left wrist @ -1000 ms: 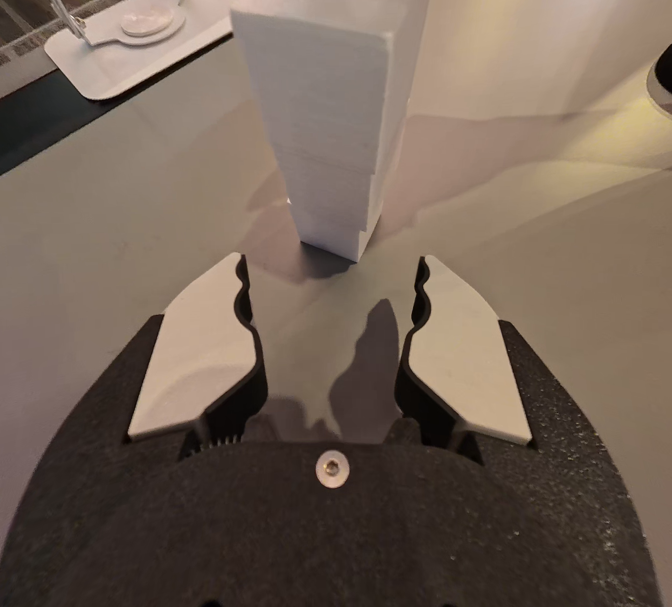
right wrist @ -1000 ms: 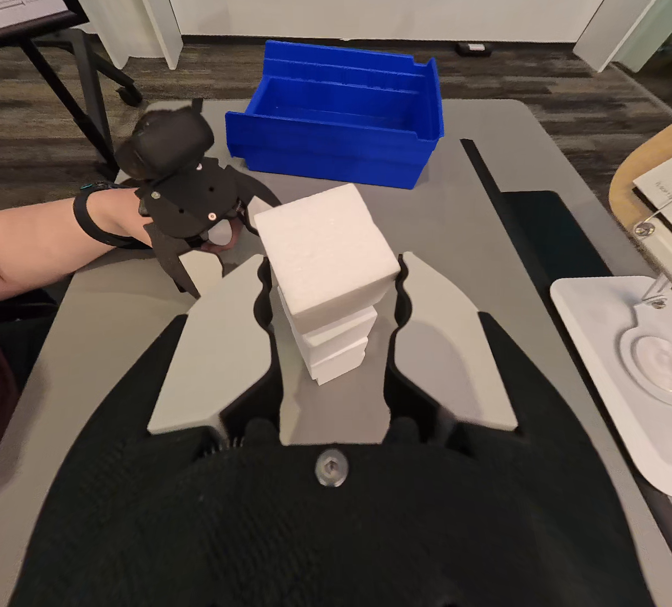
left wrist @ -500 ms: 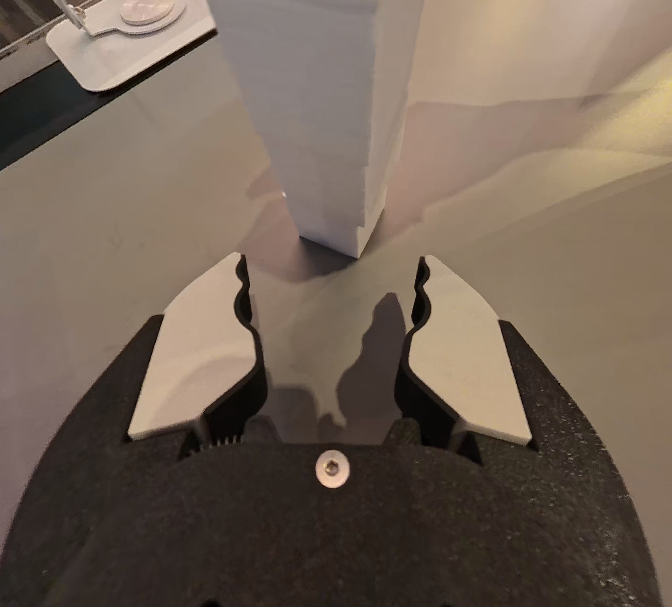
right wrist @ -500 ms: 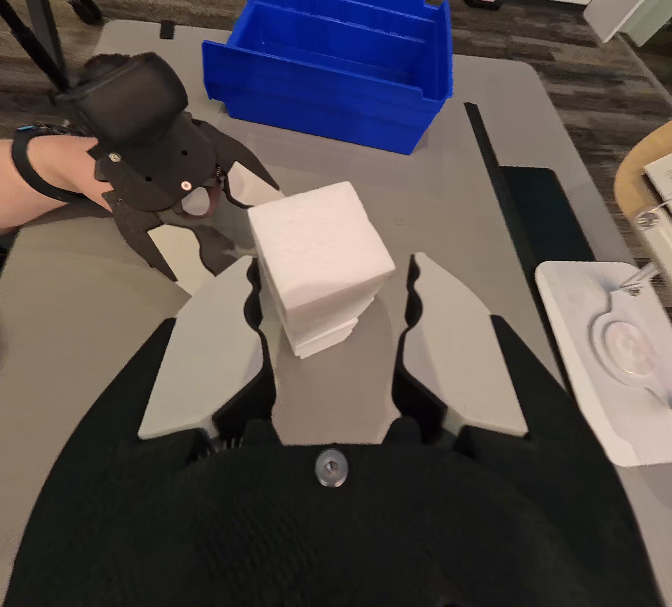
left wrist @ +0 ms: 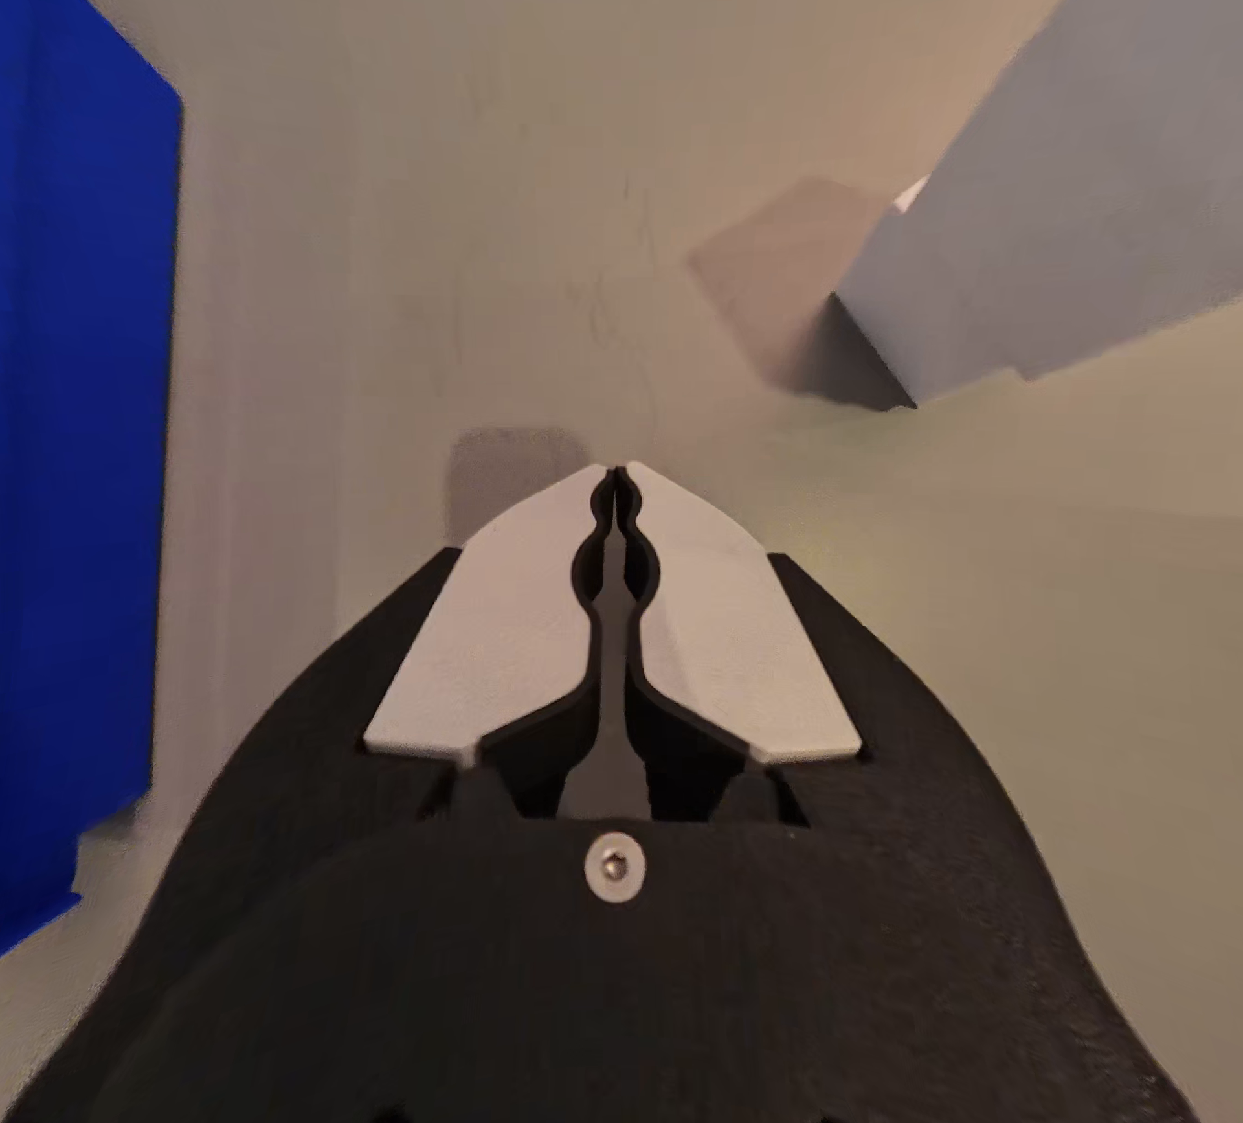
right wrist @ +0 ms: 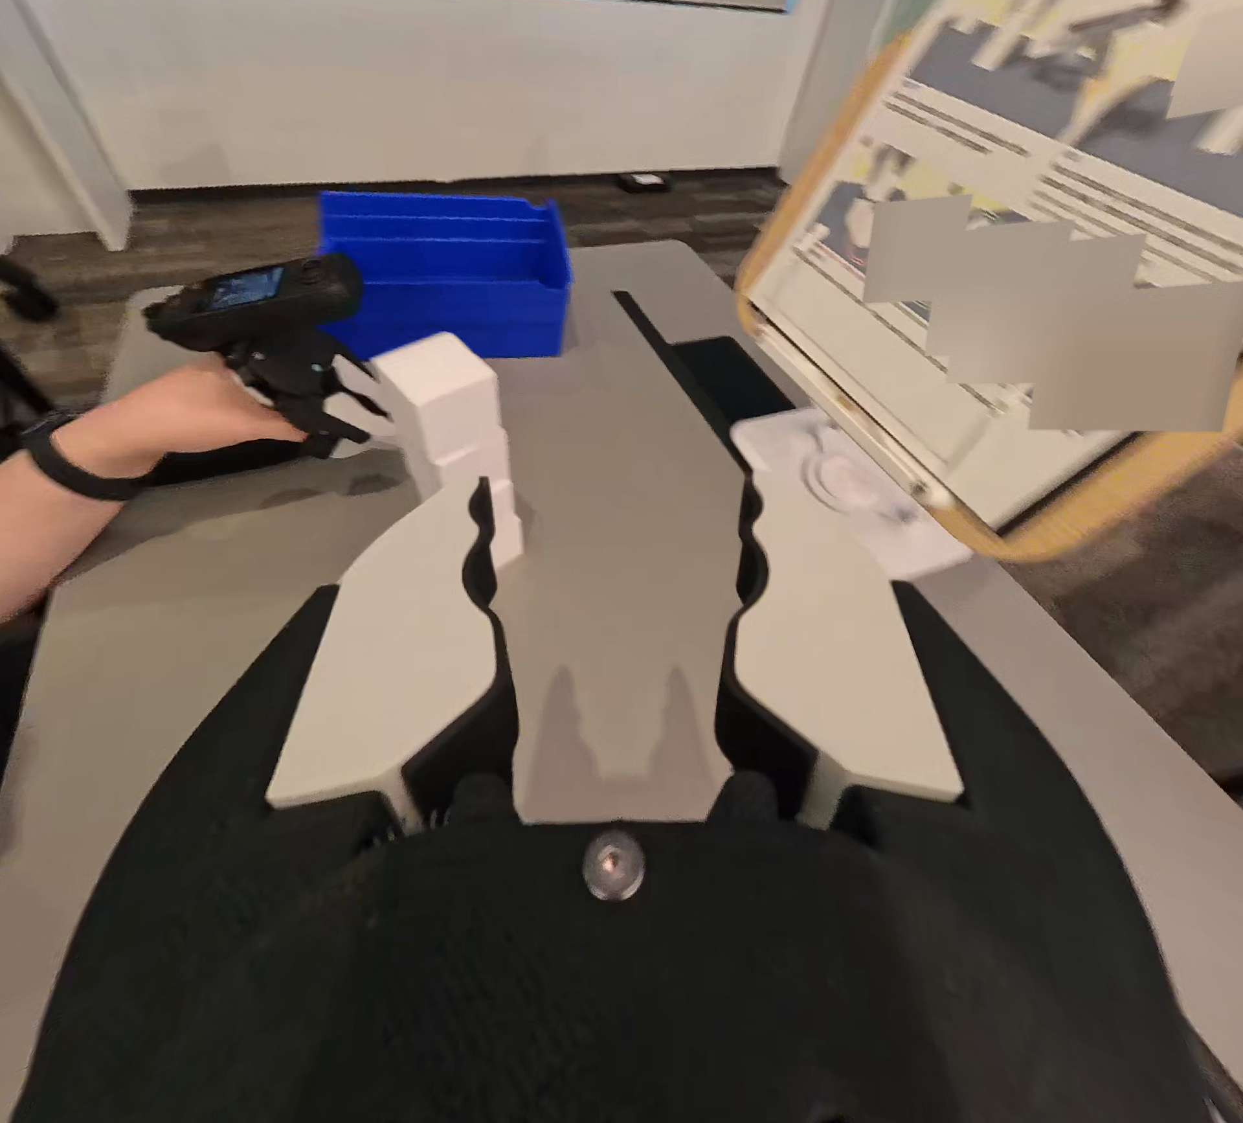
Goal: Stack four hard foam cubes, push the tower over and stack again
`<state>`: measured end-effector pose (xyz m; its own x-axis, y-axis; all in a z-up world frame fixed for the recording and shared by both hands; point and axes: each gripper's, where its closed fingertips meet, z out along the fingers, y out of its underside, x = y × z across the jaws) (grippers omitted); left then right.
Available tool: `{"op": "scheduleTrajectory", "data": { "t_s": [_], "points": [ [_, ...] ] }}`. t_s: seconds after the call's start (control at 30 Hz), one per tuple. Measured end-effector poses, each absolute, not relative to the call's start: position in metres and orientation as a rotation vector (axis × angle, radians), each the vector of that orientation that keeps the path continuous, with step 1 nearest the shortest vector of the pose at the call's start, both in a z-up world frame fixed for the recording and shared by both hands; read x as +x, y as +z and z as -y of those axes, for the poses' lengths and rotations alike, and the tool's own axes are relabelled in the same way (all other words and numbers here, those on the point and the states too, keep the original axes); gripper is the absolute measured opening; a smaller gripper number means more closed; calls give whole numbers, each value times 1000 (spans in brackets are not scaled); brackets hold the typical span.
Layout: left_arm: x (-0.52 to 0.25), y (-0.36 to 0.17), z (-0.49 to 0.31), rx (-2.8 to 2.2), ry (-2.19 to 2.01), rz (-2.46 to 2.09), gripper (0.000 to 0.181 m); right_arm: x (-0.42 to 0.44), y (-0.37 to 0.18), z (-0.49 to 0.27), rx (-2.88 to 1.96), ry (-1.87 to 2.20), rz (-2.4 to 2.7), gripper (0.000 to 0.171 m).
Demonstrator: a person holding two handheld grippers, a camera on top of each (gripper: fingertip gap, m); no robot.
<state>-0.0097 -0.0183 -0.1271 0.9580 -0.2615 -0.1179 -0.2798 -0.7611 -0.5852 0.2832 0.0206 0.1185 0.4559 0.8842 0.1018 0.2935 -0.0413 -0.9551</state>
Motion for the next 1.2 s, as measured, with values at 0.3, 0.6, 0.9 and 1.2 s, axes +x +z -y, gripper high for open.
{"op": "scheduleTrajectory", "data": {
  "t_s": [0.3,0.6,0.9,1.2],
  "points": [
    [87,-89,-25,-2421,-33,-536,0,337,118,-26,-1646,655,937,71],
    [138,-35,-52,-2165,-77,-655,1,362,97,-39,-1722,631,894,71],
    [116,-60,-38,-1911,-658,-566,94,404,37,-112,-1799,510,741,75],
    [144,-94,-31,-1915,-514,-816,116,449,-47,-186,-1808,398,389,81]
  ]
}}
